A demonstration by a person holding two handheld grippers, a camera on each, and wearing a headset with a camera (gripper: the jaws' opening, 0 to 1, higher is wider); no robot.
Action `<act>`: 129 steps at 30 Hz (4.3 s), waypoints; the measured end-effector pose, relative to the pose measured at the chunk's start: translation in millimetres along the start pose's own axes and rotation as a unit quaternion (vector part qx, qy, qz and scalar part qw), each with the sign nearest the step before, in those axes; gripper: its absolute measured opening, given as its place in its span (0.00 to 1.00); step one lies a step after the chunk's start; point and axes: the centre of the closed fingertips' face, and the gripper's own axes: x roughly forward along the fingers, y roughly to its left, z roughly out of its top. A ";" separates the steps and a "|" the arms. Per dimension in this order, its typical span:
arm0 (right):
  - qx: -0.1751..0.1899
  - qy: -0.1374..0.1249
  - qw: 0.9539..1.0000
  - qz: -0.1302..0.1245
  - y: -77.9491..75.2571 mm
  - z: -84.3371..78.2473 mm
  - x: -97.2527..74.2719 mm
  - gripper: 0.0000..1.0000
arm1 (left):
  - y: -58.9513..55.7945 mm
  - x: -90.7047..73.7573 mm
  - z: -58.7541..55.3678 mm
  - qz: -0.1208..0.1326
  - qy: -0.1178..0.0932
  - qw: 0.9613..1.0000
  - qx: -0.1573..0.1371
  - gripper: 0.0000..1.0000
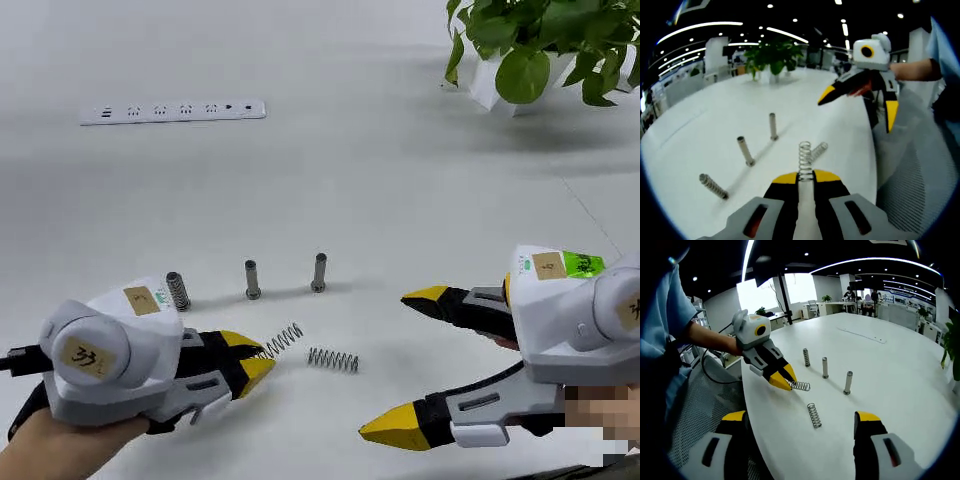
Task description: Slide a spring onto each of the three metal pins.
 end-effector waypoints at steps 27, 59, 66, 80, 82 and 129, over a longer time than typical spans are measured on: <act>-0.079 0.044 0.987 0.131 32.6 28.9 19.4 0.34 | -25.4 -24.3 22.8 -0.080 -0.005 0.992 0.100 0.10; -0.130 0.076 0.976 0.156 28.2 20.5 26.3 0.12 | -33.5 -16.3 32.5 -0.101 -0.016 0.989 0.111 0.10; -0.128 0.083 0.976 0.158 27.6 18.3 25.1 0.13 | -36.1 -16.4 36.2 -0.101 -0.026 0.990 0.099 0.10; -0.133 0.073 0.977 0.151 25.7 28.5 23.4 0.11 | -31.3 -15.2 40.4 -0.097 -0.024 0.989 0.107 0.10; -0.131 0.073 0.977 0.152 25.9 28.8 23.6 0.12 | -31.0 -15.7 40.4 -0.097 -0.024 0.989 0.107 0.10; -0.195 0.085 0.966 0.146 39.0 56.3 24.6 0.12 | -34.1 -7.0 39.4 -0.096 -0.016 0.991 0.094 0.09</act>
